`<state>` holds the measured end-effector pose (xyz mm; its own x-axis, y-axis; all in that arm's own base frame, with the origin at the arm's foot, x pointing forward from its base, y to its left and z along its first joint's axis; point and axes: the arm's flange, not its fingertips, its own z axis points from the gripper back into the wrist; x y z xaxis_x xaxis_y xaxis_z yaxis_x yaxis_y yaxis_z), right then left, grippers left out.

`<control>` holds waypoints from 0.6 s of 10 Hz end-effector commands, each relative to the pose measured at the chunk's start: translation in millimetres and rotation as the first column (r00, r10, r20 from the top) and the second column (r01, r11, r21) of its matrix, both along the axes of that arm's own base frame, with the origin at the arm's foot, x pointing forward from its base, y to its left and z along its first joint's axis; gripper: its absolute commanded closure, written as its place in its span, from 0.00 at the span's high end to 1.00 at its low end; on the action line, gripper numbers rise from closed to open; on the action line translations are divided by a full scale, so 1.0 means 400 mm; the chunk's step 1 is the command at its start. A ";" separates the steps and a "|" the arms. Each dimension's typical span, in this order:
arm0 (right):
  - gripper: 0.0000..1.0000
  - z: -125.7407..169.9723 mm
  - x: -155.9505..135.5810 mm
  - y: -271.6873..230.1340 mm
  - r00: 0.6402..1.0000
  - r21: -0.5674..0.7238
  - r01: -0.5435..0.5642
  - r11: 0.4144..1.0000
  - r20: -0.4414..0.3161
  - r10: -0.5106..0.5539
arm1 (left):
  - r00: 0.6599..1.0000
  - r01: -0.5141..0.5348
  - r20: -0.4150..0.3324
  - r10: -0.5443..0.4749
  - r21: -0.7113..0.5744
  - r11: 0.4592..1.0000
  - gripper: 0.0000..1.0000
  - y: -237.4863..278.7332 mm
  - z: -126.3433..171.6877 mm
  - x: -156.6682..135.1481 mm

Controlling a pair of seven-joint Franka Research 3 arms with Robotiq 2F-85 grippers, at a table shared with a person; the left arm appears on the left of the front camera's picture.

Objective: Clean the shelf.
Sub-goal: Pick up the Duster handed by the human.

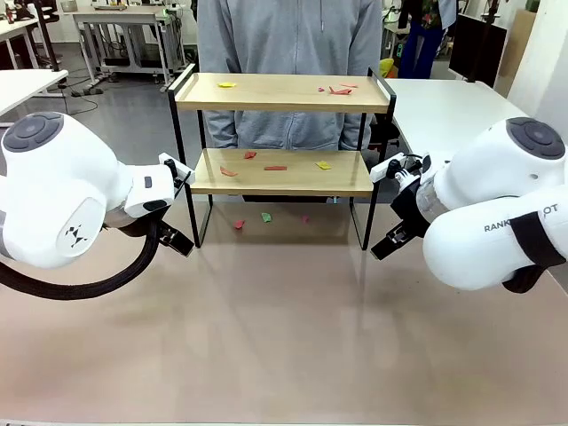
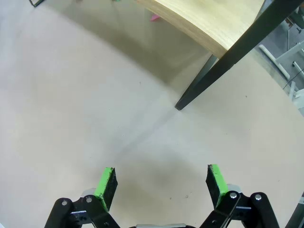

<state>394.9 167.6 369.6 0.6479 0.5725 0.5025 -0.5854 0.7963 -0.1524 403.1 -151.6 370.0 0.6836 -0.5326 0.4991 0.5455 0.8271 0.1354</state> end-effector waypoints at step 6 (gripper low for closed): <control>1.00 0.181 0.068 -0.068 0.996 0.142 -0.069 0.987 -0.054 0.077 | 0.991 0.083 -0.095 -0.098 -0.151 0.985 1.00 0.093 0.171 0.078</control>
<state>406.7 171.4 416.6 0.6413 0.5532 0.5317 -0.6256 0.7782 -0.0551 416.2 -146.3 413.5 0.6799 -0.5190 0.5180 0.5973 0.8018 0.0195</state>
